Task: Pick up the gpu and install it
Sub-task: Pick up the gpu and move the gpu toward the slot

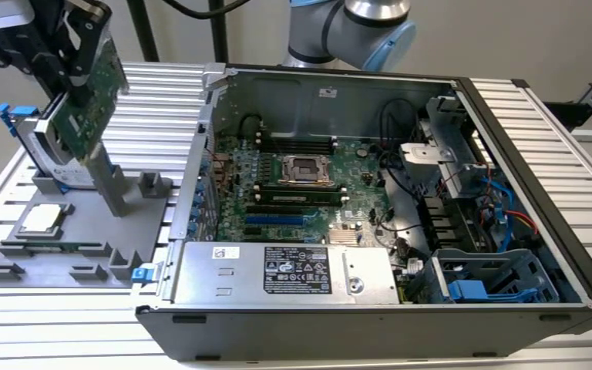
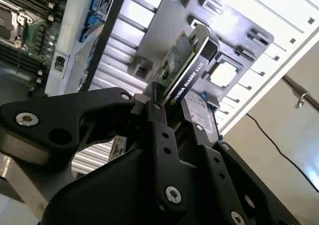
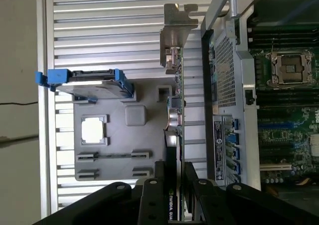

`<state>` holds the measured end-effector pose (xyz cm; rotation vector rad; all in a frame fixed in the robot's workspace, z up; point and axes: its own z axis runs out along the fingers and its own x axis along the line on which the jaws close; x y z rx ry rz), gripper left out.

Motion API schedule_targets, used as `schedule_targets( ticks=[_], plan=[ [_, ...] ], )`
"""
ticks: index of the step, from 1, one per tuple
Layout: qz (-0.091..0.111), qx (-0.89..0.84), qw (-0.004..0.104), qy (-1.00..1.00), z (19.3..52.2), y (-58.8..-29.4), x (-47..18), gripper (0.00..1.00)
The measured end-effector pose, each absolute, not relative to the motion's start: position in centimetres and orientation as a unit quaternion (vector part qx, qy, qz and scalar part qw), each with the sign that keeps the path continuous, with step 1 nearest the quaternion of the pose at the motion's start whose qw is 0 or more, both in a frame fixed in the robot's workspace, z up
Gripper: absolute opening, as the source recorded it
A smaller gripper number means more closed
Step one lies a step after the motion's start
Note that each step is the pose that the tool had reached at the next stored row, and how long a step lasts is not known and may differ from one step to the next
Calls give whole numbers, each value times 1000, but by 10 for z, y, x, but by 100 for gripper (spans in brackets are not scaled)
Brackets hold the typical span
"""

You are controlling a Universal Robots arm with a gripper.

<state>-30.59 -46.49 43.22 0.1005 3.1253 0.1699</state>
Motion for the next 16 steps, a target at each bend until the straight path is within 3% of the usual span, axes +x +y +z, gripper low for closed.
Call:
schedule_targets(
  ticks=[16],
  plan=[
    [54, 32, 5, 998, 436, -465, -297, 0]
  ],
)
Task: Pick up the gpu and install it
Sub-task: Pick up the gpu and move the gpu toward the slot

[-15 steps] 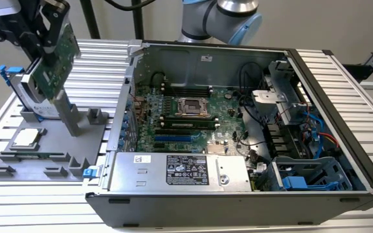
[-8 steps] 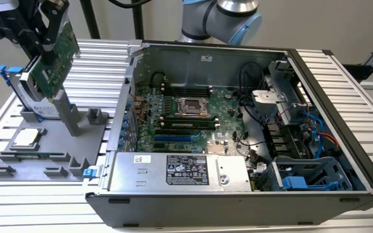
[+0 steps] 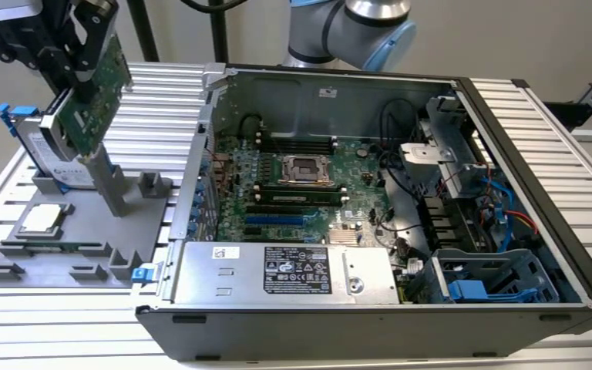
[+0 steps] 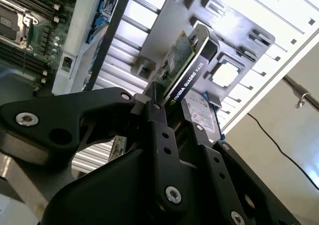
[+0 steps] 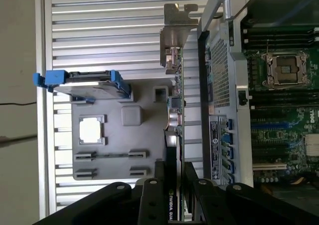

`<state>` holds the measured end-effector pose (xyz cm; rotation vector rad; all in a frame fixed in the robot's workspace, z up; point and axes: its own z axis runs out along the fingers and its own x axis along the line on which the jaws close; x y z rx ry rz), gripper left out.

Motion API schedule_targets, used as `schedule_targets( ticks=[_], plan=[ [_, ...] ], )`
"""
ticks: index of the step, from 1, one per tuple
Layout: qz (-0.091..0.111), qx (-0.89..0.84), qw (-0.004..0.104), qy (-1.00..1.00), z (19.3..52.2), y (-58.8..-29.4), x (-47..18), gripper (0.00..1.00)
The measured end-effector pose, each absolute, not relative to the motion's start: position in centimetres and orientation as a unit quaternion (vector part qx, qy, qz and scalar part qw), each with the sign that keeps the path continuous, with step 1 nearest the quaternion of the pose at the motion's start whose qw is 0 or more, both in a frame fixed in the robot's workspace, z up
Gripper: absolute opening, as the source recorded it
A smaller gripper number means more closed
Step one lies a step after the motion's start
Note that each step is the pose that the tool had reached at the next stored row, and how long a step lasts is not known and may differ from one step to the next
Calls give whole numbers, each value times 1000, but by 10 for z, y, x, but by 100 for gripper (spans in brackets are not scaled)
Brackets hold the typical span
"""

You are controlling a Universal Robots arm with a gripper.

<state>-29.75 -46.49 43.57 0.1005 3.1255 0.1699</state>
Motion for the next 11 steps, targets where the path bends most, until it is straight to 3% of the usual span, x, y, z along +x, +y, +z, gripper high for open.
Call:
schedule_targets(
  ticks=[11],
  plan=[
    [54, 32, 5, 998, 436, -465, -280, 0]
  ],
)
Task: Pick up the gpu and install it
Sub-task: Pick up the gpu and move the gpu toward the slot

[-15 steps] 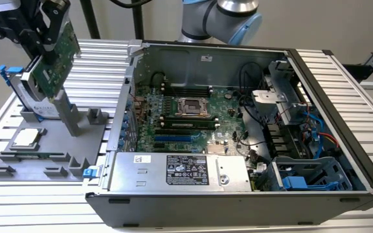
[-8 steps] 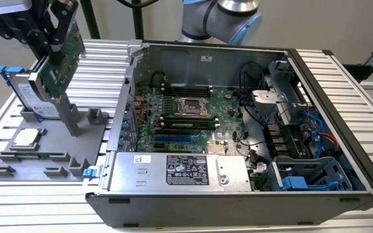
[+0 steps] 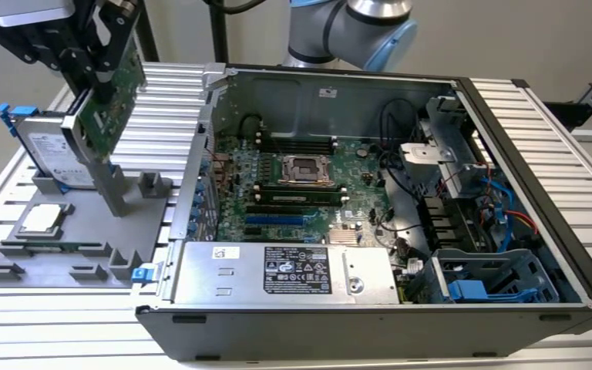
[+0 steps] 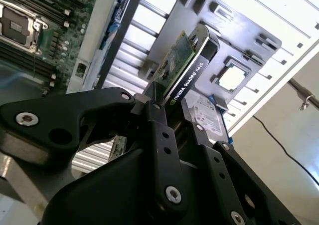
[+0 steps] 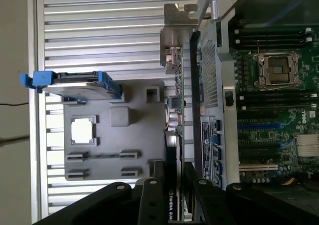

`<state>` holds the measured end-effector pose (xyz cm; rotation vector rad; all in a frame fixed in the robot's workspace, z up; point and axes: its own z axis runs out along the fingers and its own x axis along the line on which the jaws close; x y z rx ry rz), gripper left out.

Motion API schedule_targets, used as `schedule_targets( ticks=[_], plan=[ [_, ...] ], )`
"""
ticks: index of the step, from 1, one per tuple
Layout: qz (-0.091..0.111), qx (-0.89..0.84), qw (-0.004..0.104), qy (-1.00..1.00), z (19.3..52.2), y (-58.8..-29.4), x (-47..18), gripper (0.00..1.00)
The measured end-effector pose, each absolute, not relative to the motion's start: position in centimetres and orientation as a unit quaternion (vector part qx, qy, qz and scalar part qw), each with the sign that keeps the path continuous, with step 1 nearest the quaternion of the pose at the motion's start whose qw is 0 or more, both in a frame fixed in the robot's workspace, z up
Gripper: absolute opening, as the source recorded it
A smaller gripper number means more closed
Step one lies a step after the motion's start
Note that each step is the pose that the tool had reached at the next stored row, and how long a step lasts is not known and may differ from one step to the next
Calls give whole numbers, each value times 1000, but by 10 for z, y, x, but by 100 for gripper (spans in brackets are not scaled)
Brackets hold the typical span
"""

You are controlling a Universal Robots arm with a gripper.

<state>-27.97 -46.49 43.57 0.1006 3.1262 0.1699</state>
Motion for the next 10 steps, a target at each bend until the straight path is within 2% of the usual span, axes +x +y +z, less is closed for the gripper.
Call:
schedule_targets(
  ticks=[10],
  plan=[
    [54, 32, 3, 998, 436, -465, -261, 0]
  ],
)
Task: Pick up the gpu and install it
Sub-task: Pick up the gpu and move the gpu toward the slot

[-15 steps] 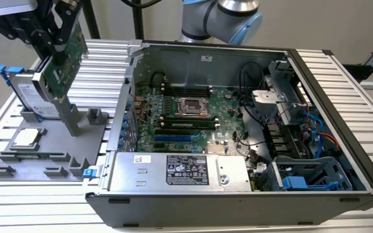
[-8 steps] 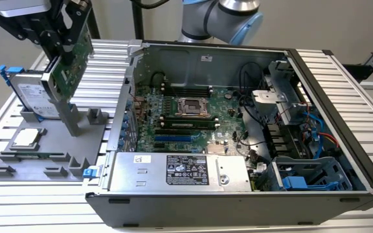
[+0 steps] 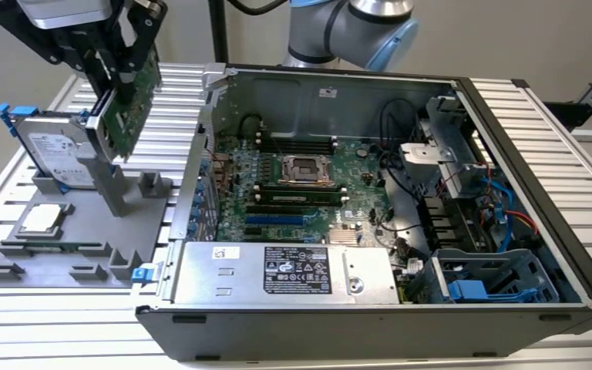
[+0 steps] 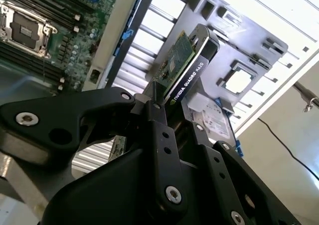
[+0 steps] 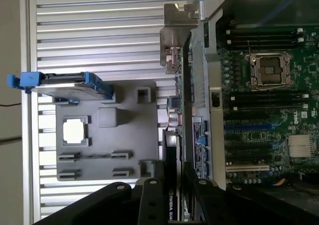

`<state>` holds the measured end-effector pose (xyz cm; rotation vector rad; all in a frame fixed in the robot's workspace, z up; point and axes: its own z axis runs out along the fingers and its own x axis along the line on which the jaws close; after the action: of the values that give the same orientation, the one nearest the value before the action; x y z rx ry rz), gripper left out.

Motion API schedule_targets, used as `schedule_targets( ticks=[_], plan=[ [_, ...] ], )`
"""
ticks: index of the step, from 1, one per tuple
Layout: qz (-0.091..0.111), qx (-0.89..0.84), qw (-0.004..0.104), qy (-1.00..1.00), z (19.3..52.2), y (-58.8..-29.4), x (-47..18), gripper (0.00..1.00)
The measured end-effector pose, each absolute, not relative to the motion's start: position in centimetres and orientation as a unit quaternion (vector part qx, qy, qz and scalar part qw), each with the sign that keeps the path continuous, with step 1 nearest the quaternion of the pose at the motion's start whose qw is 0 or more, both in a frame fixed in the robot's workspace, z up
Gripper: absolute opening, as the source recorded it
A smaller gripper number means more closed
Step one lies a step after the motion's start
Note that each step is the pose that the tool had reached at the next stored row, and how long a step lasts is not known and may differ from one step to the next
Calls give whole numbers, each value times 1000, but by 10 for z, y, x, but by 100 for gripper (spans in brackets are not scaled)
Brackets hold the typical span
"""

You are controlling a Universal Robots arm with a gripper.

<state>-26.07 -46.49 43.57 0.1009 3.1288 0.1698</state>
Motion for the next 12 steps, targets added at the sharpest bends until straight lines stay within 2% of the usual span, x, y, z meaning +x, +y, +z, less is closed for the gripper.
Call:
schedule_targets(
  ticks=[12],
  plan=[
    [54, 32, 2, 998, 436, -465, -239, 0]
  ],
)
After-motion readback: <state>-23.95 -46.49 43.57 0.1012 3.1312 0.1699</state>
